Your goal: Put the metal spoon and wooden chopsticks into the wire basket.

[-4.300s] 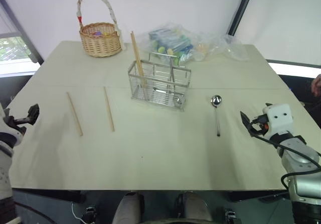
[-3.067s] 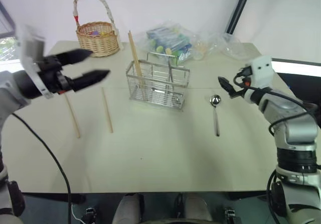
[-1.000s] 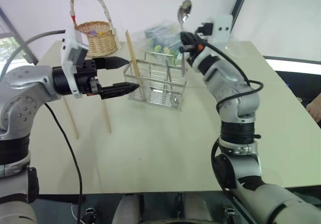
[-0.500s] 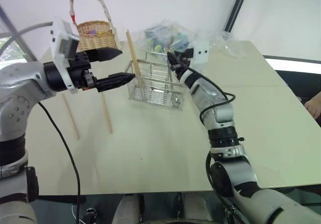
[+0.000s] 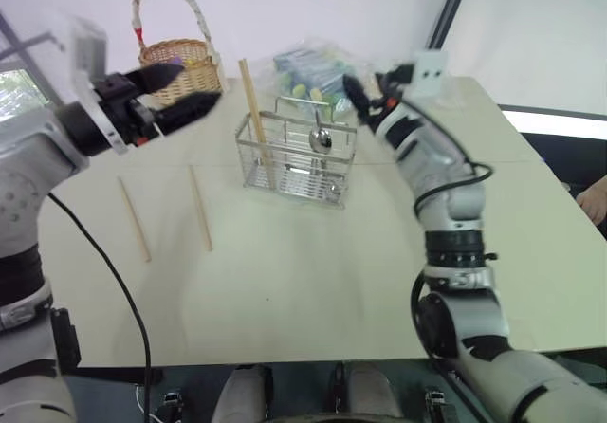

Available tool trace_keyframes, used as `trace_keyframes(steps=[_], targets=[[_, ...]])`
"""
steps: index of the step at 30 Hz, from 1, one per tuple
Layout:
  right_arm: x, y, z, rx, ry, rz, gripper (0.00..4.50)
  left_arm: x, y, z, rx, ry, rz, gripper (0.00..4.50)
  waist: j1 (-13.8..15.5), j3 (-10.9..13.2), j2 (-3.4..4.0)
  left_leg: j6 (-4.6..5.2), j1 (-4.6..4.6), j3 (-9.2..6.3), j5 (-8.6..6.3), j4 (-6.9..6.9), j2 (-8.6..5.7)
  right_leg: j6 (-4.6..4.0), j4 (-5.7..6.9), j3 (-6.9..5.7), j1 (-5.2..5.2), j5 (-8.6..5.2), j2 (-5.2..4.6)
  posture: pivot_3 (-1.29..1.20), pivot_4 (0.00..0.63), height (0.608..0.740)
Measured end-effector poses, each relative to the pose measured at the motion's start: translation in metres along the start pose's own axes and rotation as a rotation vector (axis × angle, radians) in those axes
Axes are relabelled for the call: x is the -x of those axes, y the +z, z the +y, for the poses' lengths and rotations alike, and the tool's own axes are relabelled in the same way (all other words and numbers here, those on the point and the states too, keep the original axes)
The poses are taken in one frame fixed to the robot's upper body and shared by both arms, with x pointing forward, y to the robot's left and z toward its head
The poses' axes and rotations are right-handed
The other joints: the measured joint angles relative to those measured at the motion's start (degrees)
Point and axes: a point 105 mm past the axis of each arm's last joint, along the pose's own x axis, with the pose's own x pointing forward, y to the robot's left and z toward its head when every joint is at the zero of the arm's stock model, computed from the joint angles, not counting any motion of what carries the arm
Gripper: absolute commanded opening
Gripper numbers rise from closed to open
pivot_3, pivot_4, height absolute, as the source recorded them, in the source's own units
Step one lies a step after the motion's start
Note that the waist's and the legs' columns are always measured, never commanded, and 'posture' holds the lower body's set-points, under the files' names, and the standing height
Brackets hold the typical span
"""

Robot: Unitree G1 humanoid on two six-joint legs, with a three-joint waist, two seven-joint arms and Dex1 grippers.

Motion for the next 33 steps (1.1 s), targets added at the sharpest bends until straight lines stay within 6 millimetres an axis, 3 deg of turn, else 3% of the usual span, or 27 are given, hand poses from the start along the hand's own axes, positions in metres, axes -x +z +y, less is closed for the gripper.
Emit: trace_keyframes(steps=[3, 5, 7, 10, 14, 19, 25, 32, 33], targets=[[0.010, 0.039, 0.011, 0.035, 0.144, -0.044, 3.49, 0.004, -0.007, 0.036, 0.081, 0.250, 0.022, 4.50, 0.1, 0.0, -0.05, 0.02, 0.10, -0.06, -0.01, -0.15, 0.00, 0.02, -0.01, -0.02, 0.27, 0.00, 0.01, 0.00, 0.150, 0.628], [0.024, 0.053, 0.021, 0.084, 0.266, -0.035, 3.49, 0.011, -0.026, 0.067, 0.172, 0.485, 0.083, 4.50, 0.3, 0.0, -0.09, 0.04, 0.39, -0.11, -0.02, -0.33, -0.04, 0.04, -0.08, -0.05, 0.34, 0.00, -0.01, 0.00, 0.150, 0.628], [0.045, 0.056, 0.036, 0.141, 0.415, -0.001, 3.49, 0.024, -0.054, 0.095, 0.249, 0.717, 0.186, 4.50, 0.5, -0.1, -0.34, 0.05, 0.56, -0.09, -0.03, -0.56, -0.11, 0.15, -0.14, -0.06, 0.59, -0.06, -0.10, 0.00, 0.150, 0.628], [0.082, 0.037, 0.056, 0.184, 0.633, 0.126, 3.49, 0.038, -0.092, 0.111, 0.316, 0.903, 0.336, 4.50, 1.1, -0.2, -0.82, 0.01, 0.59, -0.06, -0.01, -0.71, -0.11, 0.16, -0.22, -0.07, 0.63, -0.07, -0.16, 0.00, 0.150, 0.628], [0.119, 0.007, 0.074, 0.174, 0.813, 0.296, 3.49, 0.046, -0.121, 0.117, 0.353, 1.002, 0.458, 4.50, 1.8, -0.2, -0.93, -0.26, 0.59, -0.02, 0.12, -0.75, -0.07, 0.17, -0.43, -0.07, 0.71, -0.07, -0.30, 0.00, 0.150, 0.628], [0.138, -0.008, 0.078, 0.152, 0.850, 0.370, 3.49, 0.045, -0.152, 0.120, 0.392, 1.041, 0.589, 4.50, 2.7, -0.2, -0.97, -0.71, 0.73, -0.06, 0.34, -0.88, 0.06, 0.15, -1.02, -0.26, 1.05, -0.01, -0.31, 0.00, 0.150, 0.628], [0.147, -0.021, 0.079, 0.143, 0.818, 0.404, 3.49, 0.037, -0.191, 0.112, 0.455, 1.036, 0.712, 4.50, 3.4, -0.1, -1.12, -0.97, 0.66, -0.06, 0.47, -0.88, 0.09, 0.25, -1.04, -0.31, 1.02, 0.10, -0.36, 0.00, 0.150, 0.628], [0.150, -0.024, 0.077, 0.151, 0.759, 0.404, 3.49, 0.022, -0.201, 0.117, 0.449, 1.020, 0.726, 4.50, 3.3, -0.1, -1.16, -1.40, 0.63, 0.00, 0.71, -0.97, 0.08, 0.28, -1.15, -0.34, 1.03, 0.10, -0.40, 0.00, 0.150, 0.628], [0.151, -0.025, 0.077, 0.152, 0.754, 0.406, 3.52, 0.021, -0.201, 0.117, 0.447, 1.020, 0.726, 4.25, 3.3, -0.1, -1.16, -1.39, 0.63, -0.01, 0.70, -0.98, 0.08, 0.28, -1.15, -0.35, 1.03, 0.10, -0.40, 0.00, 0.150, 0.628]])
